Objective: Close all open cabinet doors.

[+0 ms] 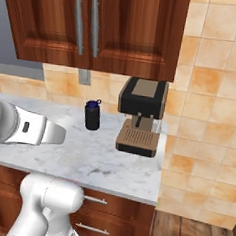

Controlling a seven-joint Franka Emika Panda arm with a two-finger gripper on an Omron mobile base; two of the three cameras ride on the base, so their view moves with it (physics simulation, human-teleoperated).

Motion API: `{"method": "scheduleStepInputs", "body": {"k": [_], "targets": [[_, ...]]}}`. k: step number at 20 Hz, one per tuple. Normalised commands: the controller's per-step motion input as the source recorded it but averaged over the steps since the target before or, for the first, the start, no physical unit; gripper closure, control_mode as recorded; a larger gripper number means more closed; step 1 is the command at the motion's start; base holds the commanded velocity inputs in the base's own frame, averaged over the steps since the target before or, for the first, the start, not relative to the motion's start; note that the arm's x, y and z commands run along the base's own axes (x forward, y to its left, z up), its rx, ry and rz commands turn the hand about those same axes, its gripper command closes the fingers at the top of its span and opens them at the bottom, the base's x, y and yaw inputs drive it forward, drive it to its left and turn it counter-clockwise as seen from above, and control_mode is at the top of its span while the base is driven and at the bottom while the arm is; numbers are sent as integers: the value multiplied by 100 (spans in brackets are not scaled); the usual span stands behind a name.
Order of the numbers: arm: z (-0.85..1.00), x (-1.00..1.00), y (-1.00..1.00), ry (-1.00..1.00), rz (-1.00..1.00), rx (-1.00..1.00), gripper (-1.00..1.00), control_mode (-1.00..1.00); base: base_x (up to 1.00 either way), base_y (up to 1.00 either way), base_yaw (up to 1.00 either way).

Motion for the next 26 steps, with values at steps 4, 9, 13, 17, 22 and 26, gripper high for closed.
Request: {"method": "scheduleStepInputs", "body": {"k": [4,9,13,17,22,26], "targets": [[0,0,0,0,0,0,-100,100,-100,19,13],[0,0,0,0,0,0,-100,100,-61,74,72],[0,0,0,0,0,0,-100,100,-24,35,100],[0,0,0,0,0,0,-100,100,-34,64,97],[0,0,0,0,0,0,-100,100,-21,84,88],[0,0,0,0,0,0,-100,100,18,92,68]]}}
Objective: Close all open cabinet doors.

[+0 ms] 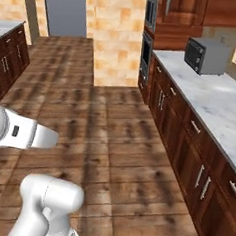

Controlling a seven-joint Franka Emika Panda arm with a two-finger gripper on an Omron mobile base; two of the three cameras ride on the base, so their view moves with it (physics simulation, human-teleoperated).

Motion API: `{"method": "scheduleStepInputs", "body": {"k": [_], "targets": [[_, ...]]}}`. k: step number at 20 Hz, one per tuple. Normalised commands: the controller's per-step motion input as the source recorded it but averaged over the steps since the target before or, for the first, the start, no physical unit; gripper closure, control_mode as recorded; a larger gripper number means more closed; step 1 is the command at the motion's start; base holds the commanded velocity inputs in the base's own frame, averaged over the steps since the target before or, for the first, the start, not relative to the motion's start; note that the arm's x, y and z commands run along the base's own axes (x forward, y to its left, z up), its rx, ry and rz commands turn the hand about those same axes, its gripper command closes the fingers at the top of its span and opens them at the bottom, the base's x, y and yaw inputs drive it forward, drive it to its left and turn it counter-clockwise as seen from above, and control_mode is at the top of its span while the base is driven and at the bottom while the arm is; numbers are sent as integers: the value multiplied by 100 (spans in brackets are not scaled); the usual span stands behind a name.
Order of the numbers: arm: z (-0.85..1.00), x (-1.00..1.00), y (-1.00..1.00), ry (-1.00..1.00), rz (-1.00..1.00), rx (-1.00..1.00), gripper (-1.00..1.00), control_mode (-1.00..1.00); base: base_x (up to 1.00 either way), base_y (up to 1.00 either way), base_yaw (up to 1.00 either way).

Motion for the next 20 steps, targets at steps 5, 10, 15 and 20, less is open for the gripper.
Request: {"method": "scheduleStepInputs", "body": {"k": [5,10,15,20], "targets": [[0,0,0,0,0,0,-100,100,98,9,2],[0,0,0,0,0,0,-100,100,100,-6,17],[0,0,0,0,0,0,-100,100,100,-17,35],[0,0,0,0,0,0,-100,100,100,-34,27]]}}
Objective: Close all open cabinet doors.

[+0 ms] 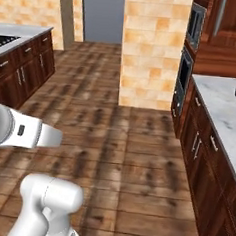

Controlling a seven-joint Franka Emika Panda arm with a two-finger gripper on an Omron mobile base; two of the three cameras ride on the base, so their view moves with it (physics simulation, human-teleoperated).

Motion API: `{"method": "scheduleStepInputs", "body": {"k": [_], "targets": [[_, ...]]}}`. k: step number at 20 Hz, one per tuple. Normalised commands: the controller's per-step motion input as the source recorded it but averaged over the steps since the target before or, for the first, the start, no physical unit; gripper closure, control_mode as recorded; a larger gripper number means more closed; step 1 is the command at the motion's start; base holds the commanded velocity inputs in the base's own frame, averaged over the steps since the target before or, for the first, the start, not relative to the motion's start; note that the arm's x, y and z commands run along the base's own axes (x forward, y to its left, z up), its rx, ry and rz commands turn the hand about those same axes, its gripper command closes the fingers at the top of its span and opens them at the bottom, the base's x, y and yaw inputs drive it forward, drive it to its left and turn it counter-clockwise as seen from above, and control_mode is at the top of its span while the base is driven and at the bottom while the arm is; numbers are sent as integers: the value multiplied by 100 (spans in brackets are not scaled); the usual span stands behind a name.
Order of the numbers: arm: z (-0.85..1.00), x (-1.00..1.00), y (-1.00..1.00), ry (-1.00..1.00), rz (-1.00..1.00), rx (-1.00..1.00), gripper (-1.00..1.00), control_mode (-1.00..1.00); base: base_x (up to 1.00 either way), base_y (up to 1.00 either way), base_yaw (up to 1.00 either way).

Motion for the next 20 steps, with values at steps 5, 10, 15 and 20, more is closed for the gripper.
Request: {"method": "scheduleStepInputs", "body": {"k": [5,10,15,20], "targets": [[0,0,0,0,0,0,-100,100,100,-30,19],[0,0,0,0,0,0,-100,100,100,-9,17],[0,0,0,0,0,0,-100,100,100,-8,12],[0,0,0,0,0,0,-100,100,100,-15,0]]}}
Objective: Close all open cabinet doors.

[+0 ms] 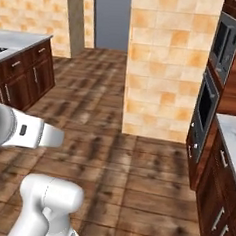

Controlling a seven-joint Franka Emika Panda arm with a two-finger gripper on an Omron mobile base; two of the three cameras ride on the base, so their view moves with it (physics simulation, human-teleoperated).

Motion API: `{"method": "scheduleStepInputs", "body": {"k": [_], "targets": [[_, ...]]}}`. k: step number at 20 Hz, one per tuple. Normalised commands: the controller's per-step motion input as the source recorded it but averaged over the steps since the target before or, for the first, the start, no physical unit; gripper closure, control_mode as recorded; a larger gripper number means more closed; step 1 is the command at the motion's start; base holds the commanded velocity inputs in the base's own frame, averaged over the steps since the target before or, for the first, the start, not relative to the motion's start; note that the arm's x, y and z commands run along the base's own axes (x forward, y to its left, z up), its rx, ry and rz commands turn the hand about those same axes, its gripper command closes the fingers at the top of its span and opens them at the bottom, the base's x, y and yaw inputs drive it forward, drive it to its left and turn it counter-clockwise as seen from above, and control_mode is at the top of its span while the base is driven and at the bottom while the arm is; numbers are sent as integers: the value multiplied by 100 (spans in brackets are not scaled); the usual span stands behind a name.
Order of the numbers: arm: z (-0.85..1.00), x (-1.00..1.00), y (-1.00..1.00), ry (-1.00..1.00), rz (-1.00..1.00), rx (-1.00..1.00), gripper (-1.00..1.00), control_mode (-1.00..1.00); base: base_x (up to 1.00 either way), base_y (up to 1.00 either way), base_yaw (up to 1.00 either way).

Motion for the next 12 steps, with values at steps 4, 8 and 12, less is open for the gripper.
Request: {"method": "scheduleStepInputs", "body": {"k": [4,8,12], "targets": [[0,0,0,0,0,0,-100,100,100,-3,-31],[0,0,0,0,0,0,-100,100,99,0,-45],[0,0,0,0,0,0,-100,100,97,0,-46]]}}
